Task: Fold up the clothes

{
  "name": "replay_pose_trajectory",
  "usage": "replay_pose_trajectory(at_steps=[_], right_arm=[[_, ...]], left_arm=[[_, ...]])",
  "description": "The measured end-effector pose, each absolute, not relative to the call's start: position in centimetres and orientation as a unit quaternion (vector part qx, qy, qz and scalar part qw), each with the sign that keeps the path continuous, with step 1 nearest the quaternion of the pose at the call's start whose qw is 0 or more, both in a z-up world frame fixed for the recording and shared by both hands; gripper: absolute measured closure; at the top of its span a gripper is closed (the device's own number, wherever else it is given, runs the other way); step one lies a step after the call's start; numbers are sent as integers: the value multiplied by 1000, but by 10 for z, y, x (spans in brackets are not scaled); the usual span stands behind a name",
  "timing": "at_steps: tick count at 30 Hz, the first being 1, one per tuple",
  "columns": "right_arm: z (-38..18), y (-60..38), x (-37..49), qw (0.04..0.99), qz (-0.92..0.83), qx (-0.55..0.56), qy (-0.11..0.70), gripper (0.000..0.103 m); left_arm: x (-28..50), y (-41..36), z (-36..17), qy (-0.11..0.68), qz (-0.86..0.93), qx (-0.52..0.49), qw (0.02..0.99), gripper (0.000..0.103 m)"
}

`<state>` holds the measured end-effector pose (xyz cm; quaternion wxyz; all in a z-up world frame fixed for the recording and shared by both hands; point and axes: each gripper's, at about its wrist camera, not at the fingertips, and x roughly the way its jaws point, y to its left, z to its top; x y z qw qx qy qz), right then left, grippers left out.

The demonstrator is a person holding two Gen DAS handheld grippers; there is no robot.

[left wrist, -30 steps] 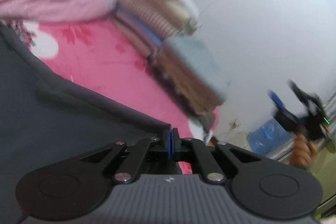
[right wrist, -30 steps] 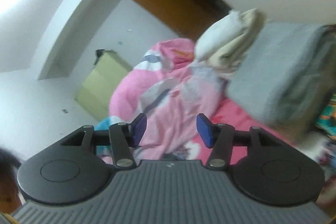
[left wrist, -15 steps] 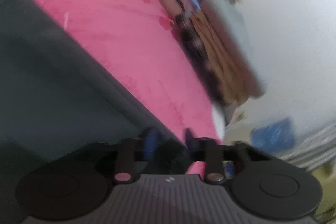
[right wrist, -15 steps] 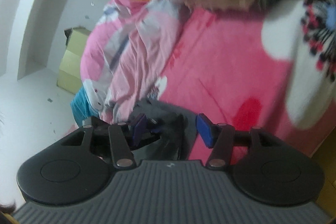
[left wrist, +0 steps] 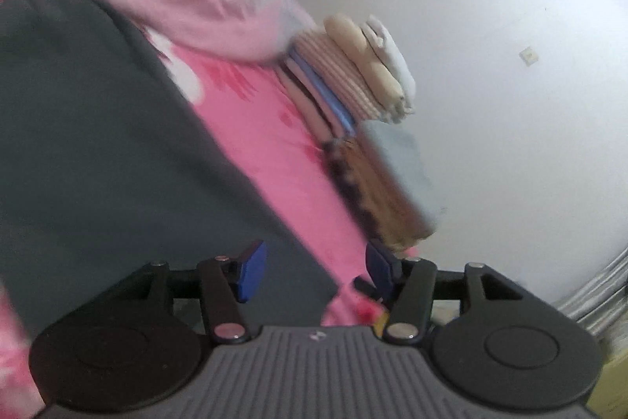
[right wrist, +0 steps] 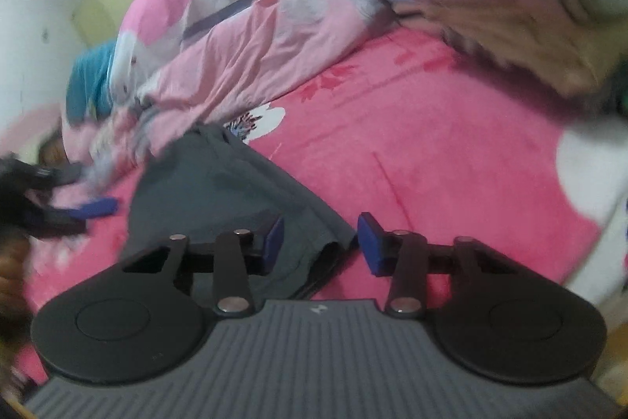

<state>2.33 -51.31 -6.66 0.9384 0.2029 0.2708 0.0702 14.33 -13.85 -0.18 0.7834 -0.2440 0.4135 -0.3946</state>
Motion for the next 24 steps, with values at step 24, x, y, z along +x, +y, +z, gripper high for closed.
replay_pose_trajectory(at_steps=[24], right_arm=[[-70, -484, 46, 958, 40, 63, 275, 101]], left_arm=[[72, -113, -32, 370, -243, -44, 895, 43]])
